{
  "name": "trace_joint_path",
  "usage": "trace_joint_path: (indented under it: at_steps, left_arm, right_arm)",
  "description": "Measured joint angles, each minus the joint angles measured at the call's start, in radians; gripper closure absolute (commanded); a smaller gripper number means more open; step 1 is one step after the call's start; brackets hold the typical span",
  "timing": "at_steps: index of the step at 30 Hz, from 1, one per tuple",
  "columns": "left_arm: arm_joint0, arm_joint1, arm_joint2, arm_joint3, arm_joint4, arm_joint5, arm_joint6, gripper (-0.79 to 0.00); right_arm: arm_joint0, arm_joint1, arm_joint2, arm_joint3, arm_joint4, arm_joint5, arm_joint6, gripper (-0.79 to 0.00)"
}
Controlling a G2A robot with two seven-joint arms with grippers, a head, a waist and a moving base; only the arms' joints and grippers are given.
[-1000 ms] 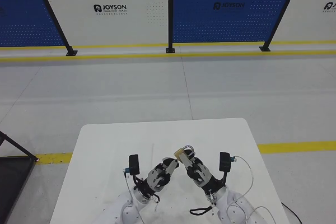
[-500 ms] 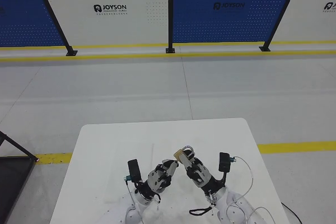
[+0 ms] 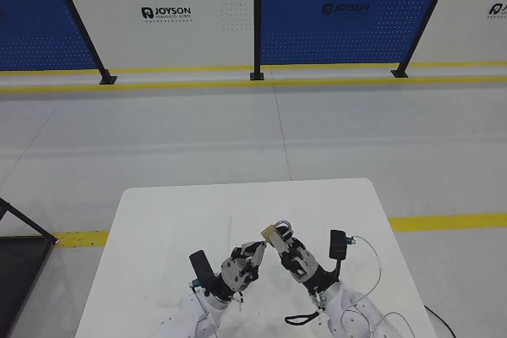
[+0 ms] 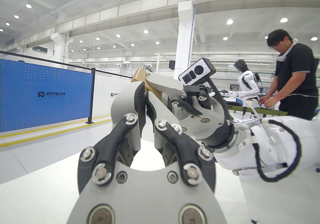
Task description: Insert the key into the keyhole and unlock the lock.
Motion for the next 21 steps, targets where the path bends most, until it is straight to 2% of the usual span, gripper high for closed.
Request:
trace_joint_path:
  at_steps: [21]
  left_arm:
    - [-0.039, -0.017, 0.027, 0.052, 0.097, 0.226, 0.077, 0.0]
  right_arm:
    - [0.001, 0.002, -0.002, -0.001, -0.005, 0.001, 0.001, 0.0]
